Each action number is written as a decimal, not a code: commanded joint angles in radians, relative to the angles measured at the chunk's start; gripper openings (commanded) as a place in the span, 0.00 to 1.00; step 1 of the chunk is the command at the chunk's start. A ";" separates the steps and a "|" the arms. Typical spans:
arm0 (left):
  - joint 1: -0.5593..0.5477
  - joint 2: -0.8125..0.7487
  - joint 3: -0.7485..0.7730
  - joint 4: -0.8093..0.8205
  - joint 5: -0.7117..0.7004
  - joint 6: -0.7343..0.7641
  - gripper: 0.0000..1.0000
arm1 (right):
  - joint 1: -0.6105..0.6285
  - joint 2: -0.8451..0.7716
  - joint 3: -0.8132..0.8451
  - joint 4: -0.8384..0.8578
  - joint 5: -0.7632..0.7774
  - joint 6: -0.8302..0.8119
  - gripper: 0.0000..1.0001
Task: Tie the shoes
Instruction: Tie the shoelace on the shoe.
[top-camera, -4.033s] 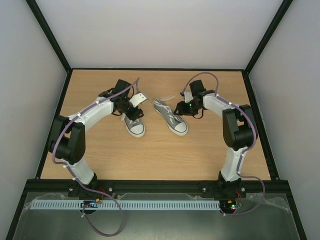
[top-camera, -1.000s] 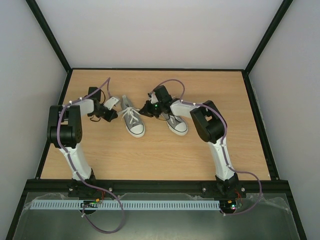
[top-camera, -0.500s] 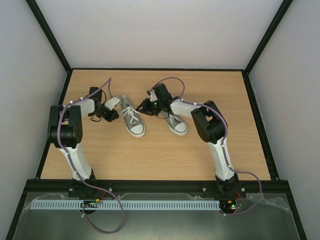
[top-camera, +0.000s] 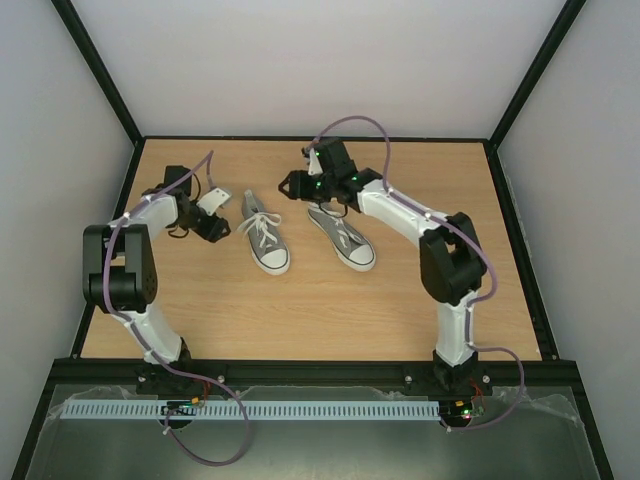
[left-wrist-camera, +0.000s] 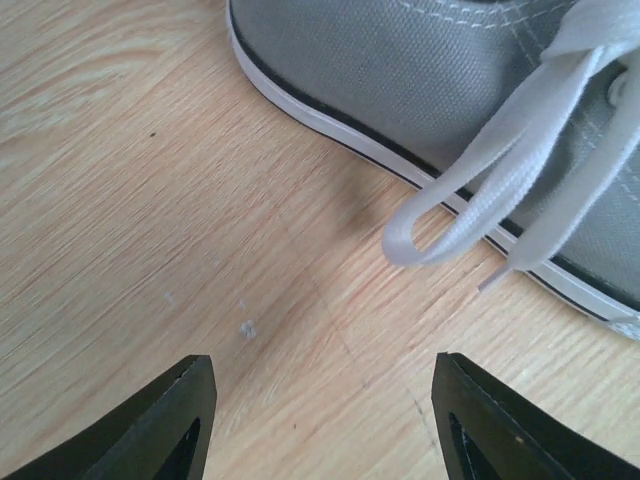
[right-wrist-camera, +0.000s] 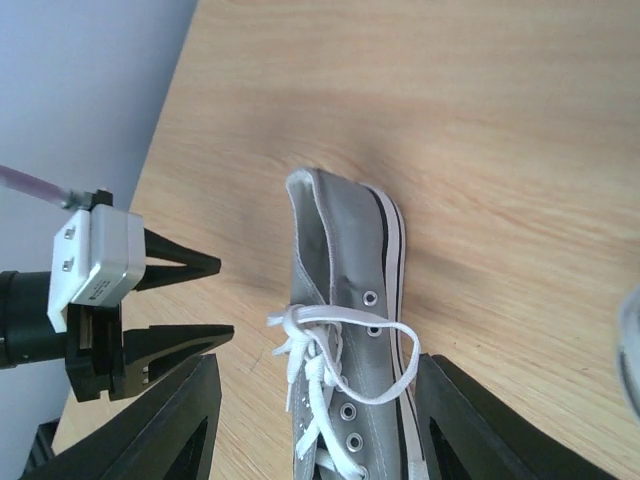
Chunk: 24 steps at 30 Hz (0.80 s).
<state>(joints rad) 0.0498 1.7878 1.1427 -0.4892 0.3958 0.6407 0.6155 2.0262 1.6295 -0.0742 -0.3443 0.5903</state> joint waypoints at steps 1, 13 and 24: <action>0.003 -0.099 0.015 -0.097 -0.010 0.001 0.58 | 0.001 -0.101 -0.004 -0.134 0.119 -0.109 0.54; -0.249 -0.159 -0.045 -0.093 0.045 -0.180 0.41 | 0.001 -0.186 -0.174 -0.077 0.137 -0.096 0.54; -0.272 -0.071 -0.011 -0.014 -0.027 -0.258 0.39 | 0.001 -0.187 -0.197 -0.062 0.134 -0.099 0.53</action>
<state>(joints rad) -0.2161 1.6867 1.1088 -0.5320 0.4030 0.4313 0.6155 1.8706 1.4532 -0.1345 -0.2153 0.5007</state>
